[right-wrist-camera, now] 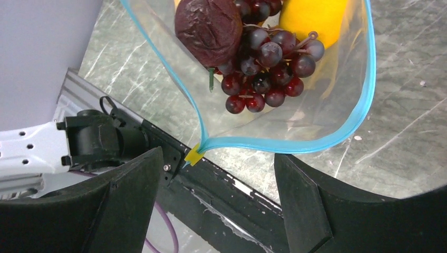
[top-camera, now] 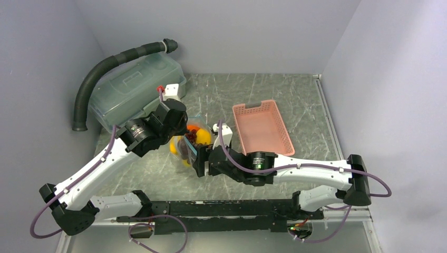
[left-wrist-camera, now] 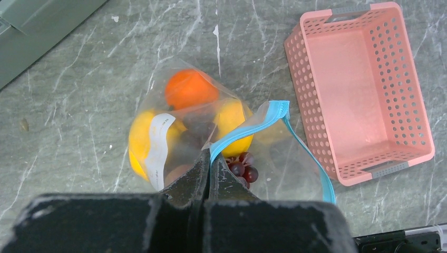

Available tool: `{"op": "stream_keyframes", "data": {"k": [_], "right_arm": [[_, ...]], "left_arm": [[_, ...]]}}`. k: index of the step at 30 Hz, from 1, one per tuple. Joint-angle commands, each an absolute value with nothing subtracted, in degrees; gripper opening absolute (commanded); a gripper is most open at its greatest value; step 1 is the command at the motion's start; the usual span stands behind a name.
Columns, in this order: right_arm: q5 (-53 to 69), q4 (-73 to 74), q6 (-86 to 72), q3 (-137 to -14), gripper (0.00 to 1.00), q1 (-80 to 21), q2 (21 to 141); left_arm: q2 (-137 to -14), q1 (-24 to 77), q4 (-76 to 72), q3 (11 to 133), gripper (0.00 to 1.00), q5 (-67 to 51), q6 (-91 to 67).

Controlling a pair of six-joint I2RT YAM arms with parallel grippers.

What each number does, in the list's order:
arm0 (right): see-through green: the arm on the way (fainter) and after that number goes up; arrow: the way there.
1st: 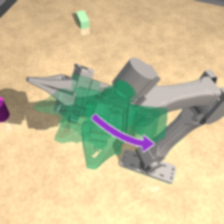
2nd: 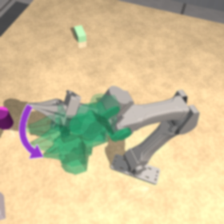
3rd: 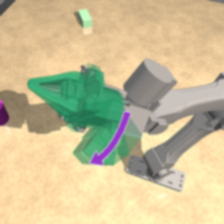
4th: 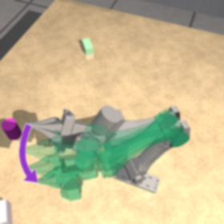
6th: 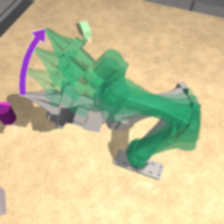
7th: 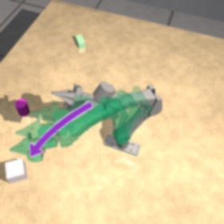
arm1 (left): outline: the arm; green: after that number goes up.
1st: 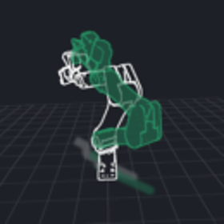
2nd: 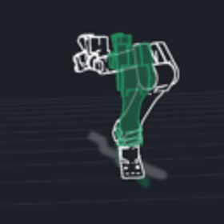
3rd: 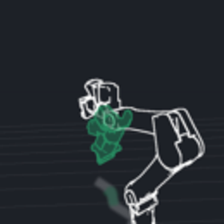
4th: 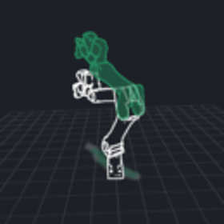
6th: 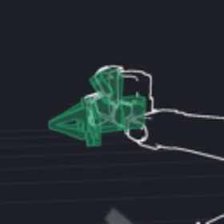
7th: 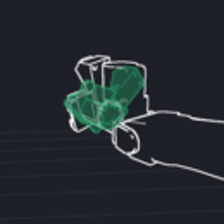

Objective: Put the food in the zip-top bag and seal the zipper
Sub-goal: Zip the zipper food storage bag.

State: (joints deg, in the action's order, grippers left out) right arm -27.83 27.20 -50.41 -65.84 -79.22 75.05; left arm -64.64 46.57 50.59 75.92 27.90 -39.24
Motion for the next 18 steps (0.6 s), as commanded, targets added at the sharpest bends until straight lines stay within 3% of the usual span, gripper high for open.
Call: {"op": "stream_keyframes", "data": {"k": [1,12,18], "right_arm": [[-30.8,25.2,-53.3,-68.4,0.81,-79.4,76.5],[-34.5,25.3,-58.8,-71.3,0.78,-79.2,81.9],[-36.0,26.2,-60.8,-71.8,0.68,-77.7,83.5]], "left_arm": [[-63.5,46.4,46.8,78.6,0.00,29.6,-41.0],[-62.2,46.4,46.7,77.8,0.00,29.5,-41.4],[-61.5,46.4,46.7,77.5,0.00,29.1,-41.5]]}}
